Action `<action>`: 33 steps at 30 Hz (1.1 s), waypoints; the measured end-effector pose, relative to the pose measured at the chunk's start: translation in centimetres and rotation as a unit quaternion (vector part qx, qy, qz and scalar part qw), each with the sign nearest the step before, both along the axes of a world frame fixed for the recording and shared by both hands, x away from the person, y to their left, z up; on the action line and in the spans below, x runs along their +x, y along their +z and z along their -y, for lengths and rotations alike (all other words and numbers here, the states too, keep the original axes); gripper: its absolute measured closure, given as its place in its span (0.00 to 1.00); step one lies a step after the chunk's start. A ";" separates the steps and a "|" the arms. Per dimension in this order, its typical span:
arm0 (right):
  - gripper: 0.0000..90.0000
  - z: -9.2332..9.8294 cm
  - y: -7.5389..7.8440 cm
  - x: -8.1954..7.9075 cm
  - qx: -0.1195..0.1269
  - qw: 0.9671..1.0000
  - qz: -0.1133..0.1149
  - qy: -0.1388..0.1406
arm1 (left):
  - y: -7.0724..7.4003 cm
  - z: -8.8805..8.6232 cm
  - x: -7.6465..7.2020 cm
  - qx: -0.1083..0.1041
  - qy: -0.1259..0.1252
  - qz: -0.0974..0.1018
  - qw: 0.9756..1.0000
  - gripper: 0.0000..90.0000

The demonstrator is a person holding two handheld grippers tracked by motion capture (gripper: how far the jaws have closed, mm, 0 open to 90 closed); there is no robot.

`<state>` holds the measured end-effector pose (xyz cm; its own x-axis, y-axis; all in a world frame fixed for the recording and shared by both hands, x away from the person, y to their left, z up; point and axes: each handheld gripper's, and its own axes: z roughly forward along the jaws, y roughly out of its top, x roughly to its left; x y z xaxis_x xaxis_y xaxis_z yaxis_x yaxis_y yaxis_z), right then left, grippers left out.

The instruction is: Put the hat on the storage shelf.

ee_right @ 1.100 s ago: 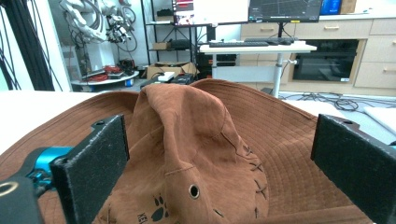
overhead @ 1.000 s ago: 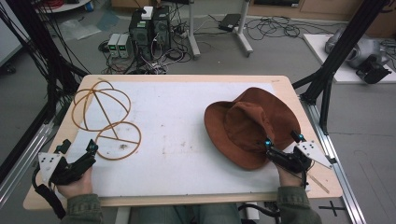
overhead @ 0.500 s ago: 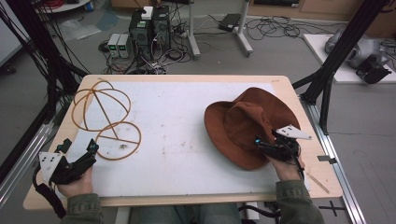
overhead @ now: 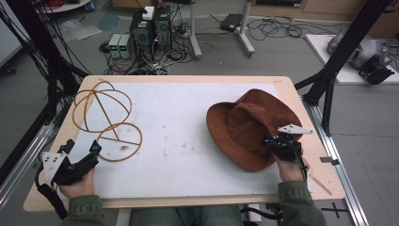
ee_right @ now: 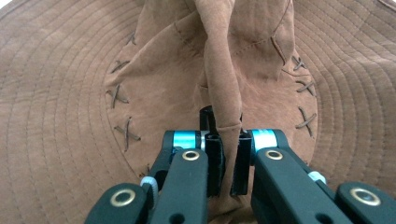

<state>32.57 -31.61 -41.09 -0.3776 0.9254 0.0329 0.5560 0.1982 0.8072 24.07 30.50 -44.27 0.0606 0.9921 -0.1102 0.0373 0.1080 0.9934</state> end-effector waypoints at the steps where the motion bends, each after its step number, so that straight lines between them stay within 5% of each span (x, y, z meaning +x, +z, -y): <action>1: 0.99 0.0 0.0 0.0 -0.002 1.000 0.004 0.000 | 0.0 0.0 0.0 0.000 0.000 0.000 1.000 0.18; 7: 0.99 -0.1 0.4 -0.4 0.009 0.999 0.042 -0.008 | 0.0 -0.1 0.0 0.000 -0.001 -0.004 1.000 0.18; 15: 0.99 -0.1 2.1 -1.9 0.050 0.991 0.125 -0.020 | 0.1 -0.4 -0.3 -0.006 0.006 0.000 1.000 0.18; 21: 0.99 -0.1 5.1 -3.4 0.108 0.968 0.229 0.003 | 0.0 -0.4 -0.3 -0.010 0.007 0.000 1.000 0.18; 26: 0.99 -1.2 7.5 -3.8 0.154 0.950 0.271 0.026 | 0.0 -0.3 -0.3 -0.011 0.007 0.001 1.000 0.18; 31: 0.99 -2.7 9.8 -4.4 0.181 0.926 0.327 0.053 | -0.1 -0.3 -0.3 -0.013 0.006 0.001 1.000 0.18; 33: 0.99 -3.3 10.7 -4.4 0.197 0.919 0.335 0.064 | -0.1 -0.3 -0.3 -0.012 0.004 0.000 1.000 0.18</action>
